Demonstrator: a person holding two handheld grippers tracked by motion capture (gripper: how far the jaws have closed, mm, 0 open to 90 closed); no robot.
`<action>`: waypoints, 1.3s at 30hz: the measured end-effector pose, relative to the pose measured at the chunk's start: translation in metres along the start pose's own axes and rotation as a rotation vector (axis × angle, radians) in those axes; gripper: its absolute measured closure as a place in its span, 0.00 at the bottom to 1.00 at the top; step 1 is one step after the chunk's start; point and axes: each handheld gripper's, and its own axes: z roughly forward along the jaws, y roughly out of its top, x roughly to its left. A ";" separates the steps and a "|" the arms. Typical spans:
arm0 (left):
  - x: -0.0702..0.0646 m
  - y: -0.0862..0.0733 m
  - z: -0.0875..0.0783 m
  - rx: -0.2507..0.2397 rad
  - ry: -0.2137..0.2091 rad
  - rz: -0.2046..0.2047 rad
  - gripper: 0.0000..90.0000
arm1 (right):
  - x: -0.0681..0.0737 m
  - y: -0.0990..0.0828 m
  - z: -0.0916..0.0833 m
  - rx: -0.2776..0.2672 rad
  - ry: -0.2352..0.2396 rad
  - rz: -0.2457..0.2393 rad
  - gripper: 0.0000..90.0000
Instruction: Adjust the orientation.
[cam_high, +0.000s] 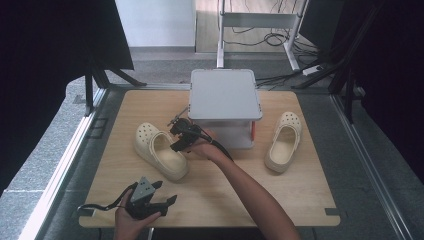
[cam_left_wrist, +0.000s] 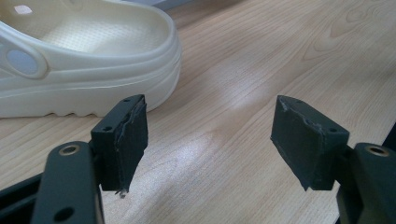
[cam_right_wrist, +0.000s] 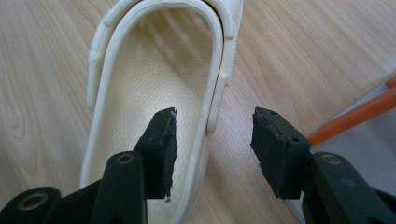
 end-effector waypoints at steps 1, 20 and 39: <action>0.000 0.000 0.000 0.001 0.000 0.000 0.31 | 0.000 0.002 0.002 0.003 0.000 -0.002 0.56; 0.000 0.000 0.001 0.005 -0.001 0.002 0.31 | -0.002 0.021 0.029 0.052 -0.037 0.014 0.56; 0.000 0.000 0.000 0.002 0.008 0.004 0.31 | -0.007 0.039 0.053 0.098 -0.017 0.065 0.80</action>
